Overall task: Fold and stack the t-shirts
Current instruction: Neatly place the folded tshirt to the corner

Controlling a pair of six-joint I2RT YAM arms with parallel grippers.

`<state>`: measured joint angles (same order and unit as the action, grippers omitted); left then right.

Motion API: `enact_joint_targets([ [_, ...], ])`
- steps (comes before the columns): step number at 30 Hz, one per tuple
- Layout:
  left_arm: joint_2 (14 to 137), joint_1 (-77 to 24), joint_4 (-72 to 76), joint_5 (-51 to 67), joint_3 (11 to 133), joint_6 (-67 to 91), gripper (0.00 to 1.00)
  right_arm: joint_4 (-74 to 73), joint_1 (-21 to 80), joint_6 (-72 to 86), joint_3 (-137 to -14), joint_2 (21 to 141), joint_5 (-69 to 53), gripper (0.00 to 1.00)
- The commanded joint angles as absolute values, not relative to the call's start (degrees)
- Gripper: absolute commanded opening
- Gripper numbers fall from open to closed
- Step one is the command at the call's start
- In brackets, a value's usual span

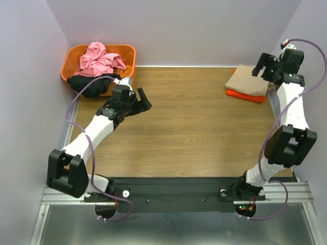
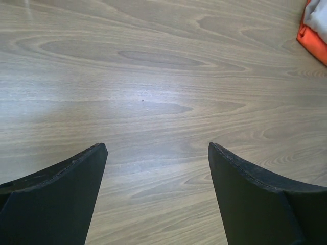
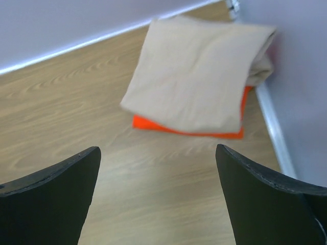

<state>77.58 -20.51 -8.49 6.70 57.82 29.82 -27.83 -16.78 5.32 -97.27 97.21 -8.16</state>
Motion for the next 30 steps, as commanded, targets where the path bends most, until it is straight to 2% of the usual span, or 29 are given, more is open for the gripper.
enact_joint_targets([
  [1,72.5,-20.7,-7.8,3.9,56.7,28.7,0.93,-23.9,-13.0,10.2,-89.2,89.8,-16.0,1.0],
  [8,69.4,-20.7,-8.6,2.1,55.2,28.6,0.93,-23.8,3.9,13.9,-72.6,83.0,-15.9,1.0],
  [12,67.2,-20.8,-8.8,1.1,54.4,28.7,0.93,-23.6,11.6,17.1,-67.6,80.8,-14.9,1.0],
  [19,63.9,-20.8,-9.4,0.4,52.6,28.1,0.92,-23.6,14.4,18.8,-62.1,76.8,-15.4,1.0],
  [30,60.4,-20.9,-10.2,-1.8,50.0,27.2,0.92,-23.6,14.5,18.8,-60.0,74.8,-14.9,1.0],
])
